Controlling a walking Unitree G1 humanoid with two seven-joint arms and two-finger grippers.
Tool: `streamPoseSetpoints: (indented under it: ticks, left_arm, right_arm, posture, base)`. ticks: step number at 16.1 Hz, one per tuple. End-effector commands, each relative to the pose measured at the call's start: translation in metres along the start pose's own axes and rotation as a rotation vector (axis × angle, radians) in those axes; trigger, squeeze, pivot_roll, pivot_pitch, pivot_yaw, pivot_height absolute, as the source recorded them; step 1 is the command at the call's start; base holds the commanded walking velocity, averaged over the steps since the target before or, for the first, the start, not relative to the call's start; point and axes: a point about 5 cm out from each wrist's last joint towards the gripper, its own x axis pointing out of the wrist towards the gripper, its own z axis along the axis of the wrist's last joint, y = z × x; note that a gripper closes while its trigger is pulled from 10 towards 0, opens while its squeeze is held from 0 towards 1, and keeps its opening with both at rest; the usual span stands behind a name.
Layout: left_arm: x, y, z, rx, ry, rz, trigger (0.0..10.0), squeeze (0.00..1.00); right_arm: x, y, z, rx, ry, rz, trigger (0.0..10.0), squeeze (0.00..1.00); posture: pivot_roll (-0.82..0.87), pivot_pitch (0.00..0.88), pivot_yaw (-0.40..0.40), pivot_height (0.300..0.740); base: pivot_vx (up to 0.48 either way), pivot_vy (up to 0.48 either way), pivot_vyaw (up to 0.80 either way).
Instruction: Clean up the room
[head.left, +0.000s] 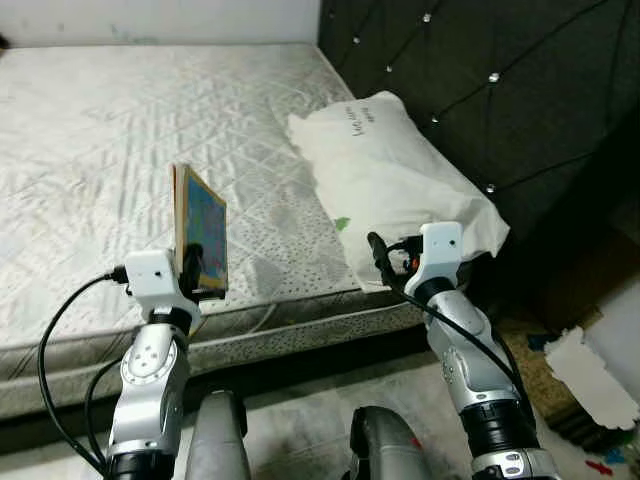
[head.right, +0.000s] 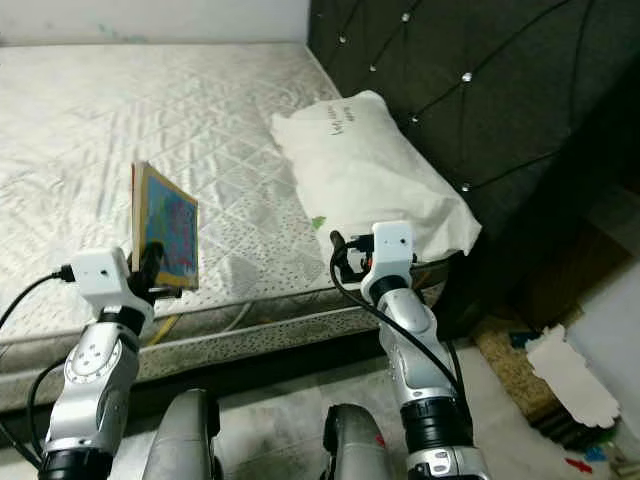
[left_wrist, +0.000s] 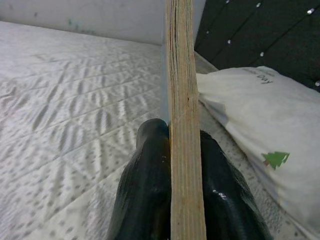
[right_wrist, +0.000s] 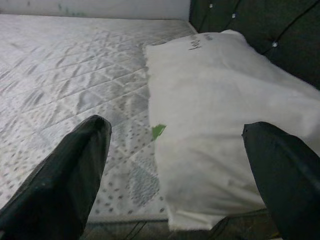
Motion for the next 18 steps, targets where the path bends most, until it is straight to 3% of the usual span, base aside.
streamPoseSetpoints:
  ticks: [1,8,12,14,18]
  left_arm:
    - [0.005,-0.005,0.014,0.002,-0.067,-0.025,10.0,0.00]
    - [0.007,-0.009,0.014,-0.019,-0.070,-0.029,10.0,0.00]
    - [0.011,-0.008,0.012,-0.062,-0.051,0.009,10.0,0.00]
    - [0.015,-0.008,0.008,-0.129,-0.019,0.046,10.0,0.00]
    - [0.030,-0.018,0.002,-0.221,0.022,0.071,10.0,0.00]
  right_arm:
    - [0.001,-0.003,0.003,-0.005,-0.008,-0.008,10.0,0.00]
    - [0.000,-0.003,0.003,-0.003,-0.008,-0.009,10.0,0.00]
    - [0.000,-0.003,0.002,-0.005,-0.006,-0.006,10.0,0.00]
    - [0.001,-0.003,0.002,-0.006,-0.007,-0.004,10.0,0.00]
    - [0.002,-0.003,0.003,-0.009,-0.007,0.001,10.0,0.00]
  posture:
    - [-0.10,0.013,-0.058,0.636]
    - [-0.10,0.013,-0.057,0.636]
    - [-0.10,0.008,-0.060,0.636]
    - [-0.11,0.004,-0.064,0.636]
    - [-0.11,0.000,-0.071,0.591]
  base:
    - [0.480,0.000,0.00]
    - [0.480,0.000,0.00]
    - [0.000,0.000,0.00]
    - [0.000,0.000,0.00]
    - [0.000,0.000,0.00]
